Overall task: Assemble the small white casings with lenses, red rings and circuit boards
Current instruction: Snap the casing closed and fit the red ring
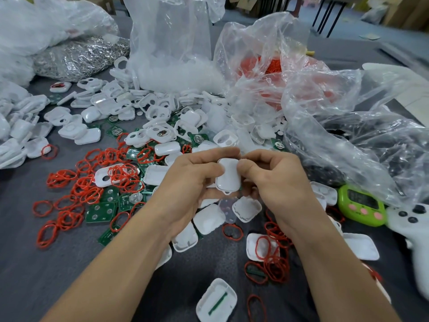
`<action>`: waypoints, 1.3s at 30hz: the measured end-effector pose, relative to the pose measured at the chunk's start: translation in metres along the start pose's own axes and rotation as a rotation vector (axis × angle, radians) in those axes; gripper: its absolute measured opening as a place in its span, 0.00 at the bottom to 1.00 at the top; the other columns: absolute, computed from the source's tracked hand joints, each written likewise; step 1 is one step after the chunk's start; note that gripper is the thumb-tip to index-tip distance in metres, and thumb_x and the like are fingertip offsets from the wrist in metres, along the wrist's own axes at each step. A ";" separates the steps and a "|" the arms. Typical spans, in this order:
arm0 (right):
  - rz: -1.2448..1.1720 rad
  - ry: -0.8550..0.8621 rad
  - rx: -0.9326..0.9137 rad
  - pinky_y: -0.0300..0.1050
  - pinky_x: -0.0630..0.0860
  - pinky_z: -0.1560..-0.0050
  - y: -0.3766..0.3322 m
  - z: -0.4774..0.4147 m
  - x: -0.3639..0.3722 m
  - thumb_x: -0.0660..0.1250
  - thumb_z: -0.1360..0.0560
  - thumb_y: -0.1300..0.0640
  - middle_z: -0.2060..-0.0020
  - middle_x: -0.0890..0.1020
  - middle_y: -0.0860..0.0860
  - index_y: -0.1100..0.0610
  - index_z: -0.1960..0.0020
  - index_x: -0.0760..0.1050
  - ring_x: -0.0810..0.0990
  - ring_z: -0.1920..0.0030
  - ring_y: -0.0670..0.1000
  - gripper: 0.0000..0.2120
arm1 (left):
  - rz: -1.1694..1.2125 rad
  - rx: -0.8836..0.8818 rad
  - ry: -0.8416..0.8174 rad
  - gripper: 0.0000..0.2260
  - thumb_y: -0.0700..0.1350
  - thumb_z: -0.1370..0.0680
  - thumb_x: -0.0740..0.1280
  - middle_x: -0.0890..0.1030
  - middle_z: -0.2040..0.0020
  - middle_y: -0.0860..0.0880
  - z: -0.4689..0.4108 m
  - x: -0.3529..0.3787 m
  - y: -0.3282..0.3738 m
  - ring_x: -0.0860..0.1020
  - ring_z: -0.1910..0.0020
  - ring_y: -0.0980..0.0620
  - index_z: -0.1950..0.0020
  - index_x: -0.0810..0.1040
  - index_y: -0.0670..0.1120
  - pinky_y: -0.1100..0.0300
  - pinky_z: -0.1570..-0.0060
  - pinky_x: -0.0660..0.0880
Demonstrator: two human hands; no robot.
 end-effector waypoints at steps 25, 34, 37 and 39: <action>-0.012 0.154 -0.192 0.39 0.79 0.67 -0.019 0.008 -0.010 0.79 0.29 0.60 0.68 0.86 0.47 0.50 0.61 0.86 0.85 0.69 0.47 0.06 | -0.437 0.317 0.214 0.09 0.44 0.19 0.69 0.88 0.58 0.46 0.017 -0.001 0.023 0.86 0.55 0.42 0.40 0.86 0.49 0.45 0.54 0.85; -0.152 0.160 -0.171 0.43 0.81 0.64 -0.014 0.004 -0.010 0.78 0.28 0.64 0.67 0.87 0.51 0.53 0.62 0.86 0.85 0.67 0.49 0.08 | -0.376 0.381 0.280 0.13 0.35 0.20 0.69 0.88 0.59 0.50 0.021 0.001 0.024 0.86 0.58 0.41 0.45 0.85 0.53 0.44 0.55 0.84; -0.283 0.052 -0.069 0.40 0.78 0.65 -0.007 -0.001 -0.004 0.75 0.27 0.67 0.66 0.86 0.52 0.52 0.61 0.87 0.81 0.68 0.48 0.11 | -0.315 0.382 0.262 0.14 0.34 0.19 0.67 0.88 0.58 0.50 0.019 0.001 0.025 0.86 0.59 0.45 0.46 0.84 0.53 0.52 0.58 0.85; -0.319 -0.034 -0.004 0.41 0.76 0.62 -0.003 -0.002 0.000 0.73 0.25 0.67 0.64 0.86 0.53 0.52 0.58 0.88 0.78 0.66 0.49 0.11 | -0.272 0.344 0.219 0.14 0.34 0.18 0.66 0.88 0.57 0.49 0.016 0.002 0.024 0.87 0.57 0.50 0.46 0.84 0.52 0.59 0.59 0.83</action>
Point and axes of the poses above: each hand's wrist, its own z-axis away from the middle knuckle, its own x-axis out of the palm, y = z × x, the point moved 9 cm from there along -z, towards the middle knuckle
